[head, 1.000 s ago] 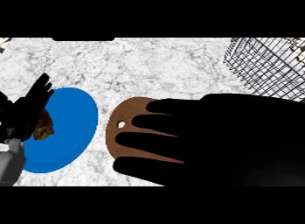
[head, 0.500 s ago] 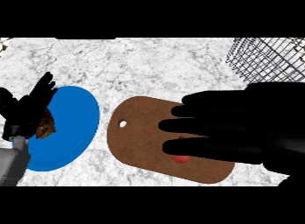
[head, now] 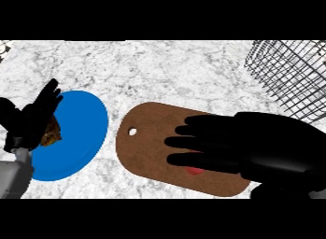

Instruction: Pick the bell pepper from the cutting board and place it in the basket

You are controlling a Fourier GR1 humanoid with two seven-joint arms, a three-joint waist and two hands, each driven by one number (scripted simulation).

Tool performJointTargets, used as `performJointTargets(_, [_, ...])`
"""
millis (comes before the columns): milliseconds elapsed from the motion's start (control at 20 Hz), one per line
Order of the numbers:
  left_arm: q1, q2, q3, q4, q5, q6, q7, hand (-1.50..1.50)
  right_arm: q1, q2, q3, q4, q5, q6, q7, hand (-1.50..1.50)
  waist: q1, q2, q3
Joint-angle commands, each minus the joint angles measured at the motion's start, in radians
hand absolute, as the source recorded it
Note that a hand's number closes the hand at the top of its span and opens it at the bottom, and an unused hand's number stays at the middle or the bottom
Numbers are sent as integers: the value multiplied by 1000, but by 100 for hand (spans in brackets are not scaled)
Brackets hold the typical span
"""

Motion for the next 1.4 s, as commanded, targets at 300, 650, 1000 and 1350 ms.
performJointTargets(300, [-30,-19,20,25,-37,-7,18,0,87,167,246,274,334,-313,-232,-150,-6,-3,-1])
performJointTargets(650, [-2,-63,29,-7,-73,2,-8,0,95,118,267,373,479,-330,-316,-150,-12,-5,-2])
performJointTargets(1000, [5,-62,59,-71,-88,-25,72,0,109,139,237,453,586,-368,-420,-150,-11,-6,-2])
performJointTargets(1350, [-20,-28,129,10,-62,-106,36,0,33,156,174,566,570,-321,-520,-150,-9,-5,-2])
